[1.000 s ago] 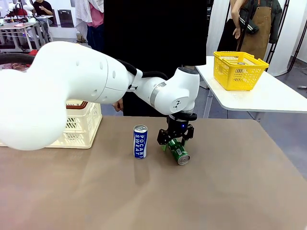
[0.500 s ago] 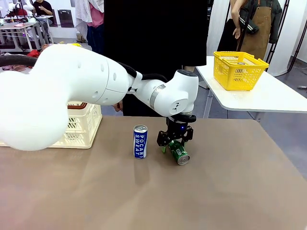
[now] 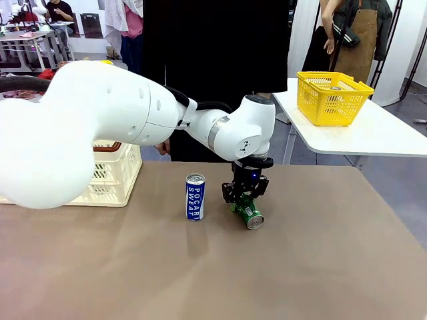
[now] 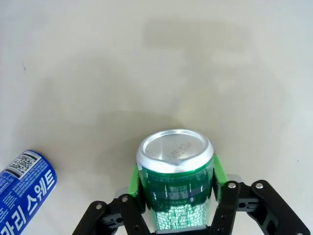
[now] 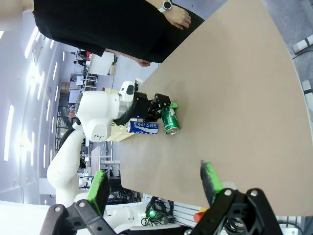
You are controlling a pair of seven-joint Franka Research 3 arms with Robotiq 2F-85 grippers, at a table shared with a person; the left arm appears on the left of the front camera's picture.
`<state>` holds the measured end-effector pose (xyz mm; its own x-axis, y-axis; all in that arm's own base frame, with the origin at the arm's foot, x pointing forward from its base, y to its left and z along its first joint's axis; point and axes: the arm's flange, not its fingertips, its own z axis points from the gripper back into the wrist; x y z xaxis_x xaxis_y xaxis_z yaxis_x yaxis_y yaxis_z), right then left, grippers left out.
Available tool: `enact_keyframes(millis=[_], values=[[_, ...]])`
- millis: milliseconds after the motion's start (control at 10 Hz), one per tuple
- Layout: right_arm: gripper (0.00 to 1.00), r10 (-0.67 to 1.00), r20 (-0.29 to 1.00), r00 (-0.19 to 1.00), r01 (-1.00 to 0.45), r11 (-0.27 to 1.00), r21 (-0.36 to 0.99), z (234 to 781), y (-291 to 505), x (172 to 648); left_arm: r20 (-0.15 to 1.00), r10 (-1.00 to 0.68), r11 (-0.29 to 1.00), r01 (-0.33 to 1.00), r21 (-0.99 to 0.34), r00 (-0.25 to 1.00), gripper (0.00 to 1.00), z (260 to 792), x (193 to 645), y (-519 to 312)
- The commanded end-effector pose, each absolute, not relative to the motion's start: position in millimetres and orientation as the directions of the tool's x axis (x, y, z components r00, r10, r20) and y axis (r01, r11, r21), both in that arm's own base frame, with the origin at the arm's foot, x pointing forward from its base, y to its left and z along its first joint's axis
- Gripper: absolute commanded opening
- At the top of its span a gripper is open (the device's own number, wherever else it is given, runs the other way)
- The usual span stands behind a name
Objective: Place the drinks into the Shopping basket.
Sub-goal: Pick up one drink and place it into the Shopping basket.
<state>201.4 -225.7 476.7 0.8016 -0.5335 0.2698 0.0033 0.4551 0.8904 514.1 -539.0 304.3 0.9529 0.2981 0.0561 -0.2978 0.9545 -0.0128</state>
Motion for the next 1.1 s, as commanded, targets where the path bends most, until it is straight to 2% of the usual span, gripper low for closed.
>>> enact_keyframes(millis=[0, 800, 1000], values=[[1.0, -0.529, 0.292, 0.797, -0.028, 0.451, 0.892, 478.3, -227.0, 202.4, 0.032, 0.276, 0.961, -0.276, -0.011, 0.961, 0.0, 302.0, 514.8, -536.0], [1.0, -0.529, 0.292, 0.797, -0.028, 0.451, 0.892, 478.3, -227.0, 202.4, -0.004, 0.257, 0.966, -0.257, -0.037, 0.966, 0.0, 304.2, 518.8, -534.8], [1.0, -0.529, 0.292, 0.797, -0.028, 0.451, 0.892, 478.3, -227.0, 202.4, -0.015, 0.206, 0.975, -0.206, -0.086, 0.979, 0.0, 343.7, 514.8, -531.3]])
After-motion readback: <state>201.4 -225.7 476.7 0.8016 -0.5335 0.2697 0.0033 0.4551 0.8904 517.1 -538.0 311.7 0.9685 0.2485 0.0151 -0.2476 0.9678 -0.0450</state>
